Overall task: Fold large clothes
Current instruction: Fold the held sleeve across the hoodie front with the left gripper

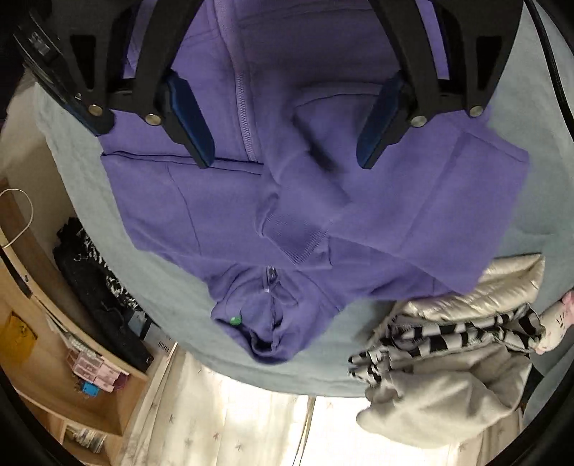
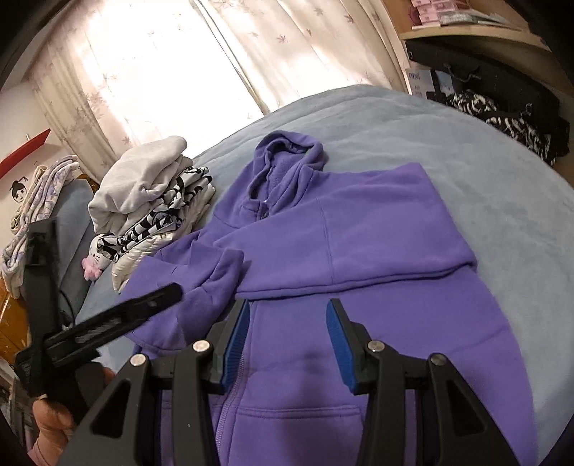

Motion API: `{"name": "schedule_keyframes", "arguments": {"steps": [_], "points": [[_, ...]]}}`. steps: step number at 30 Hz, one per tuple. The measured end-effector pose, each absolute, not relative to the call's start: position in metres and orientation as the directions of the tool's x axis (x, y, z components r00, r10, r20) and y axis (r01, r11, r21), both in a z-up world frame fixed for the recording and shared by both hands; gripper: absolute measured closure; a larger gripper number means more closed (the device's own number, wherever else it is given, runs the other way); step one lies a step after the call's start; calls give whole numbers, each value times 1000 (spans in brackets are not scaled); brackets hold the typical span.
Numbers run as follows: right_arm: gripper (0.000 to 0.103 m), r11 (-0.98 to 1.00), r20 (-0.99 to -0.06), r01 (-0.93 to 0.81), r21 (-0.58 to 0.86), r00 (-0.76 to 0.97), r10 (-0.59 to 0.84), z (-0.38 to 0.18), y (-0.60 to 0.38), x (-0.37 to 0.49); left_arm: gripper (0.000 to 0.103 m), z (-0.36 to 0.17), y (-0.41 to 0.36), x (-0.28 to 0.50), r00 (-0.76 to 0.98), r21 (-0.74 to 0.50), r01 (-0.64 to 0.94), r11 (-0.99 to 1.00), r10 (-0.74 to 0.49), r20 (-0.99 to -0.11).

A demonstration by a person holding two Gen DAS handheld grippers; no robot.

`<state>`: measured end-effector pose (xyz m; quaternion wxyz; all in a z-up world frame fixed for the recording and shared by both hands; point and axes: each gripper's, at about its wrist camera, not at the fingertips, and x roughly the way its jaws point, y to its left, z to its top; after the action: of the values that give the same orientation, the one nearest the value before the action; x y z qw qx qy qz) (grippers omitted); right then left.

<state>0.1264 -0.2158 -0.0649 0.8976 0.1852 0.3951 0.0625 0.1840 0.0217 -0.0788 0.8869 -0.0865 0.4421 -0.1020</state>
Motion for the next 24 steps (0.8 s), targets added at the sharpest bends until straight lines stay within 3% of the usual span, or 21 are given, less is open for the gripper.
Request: {"name": "schedule_keyframes", "arguments": {"steps": [8, 15, 24], "points": [[57, 923, -717, -93, 374, 603, 351, -68, -170, 131, 15, -51, 73, 143, 654, -249, 26, 968, -205, -728], [49, 921, -756, -201, 333, 527, 388, -70, -116, 146, 15, -73, 123, 107, 621, -195, -93, 976, -96, -778], [52, 963, -858, -182, 197, 443, 259, -110, -70, 203, 15, -88, 156, 97, 609, -197, -165, 966, -57, -791]]}}
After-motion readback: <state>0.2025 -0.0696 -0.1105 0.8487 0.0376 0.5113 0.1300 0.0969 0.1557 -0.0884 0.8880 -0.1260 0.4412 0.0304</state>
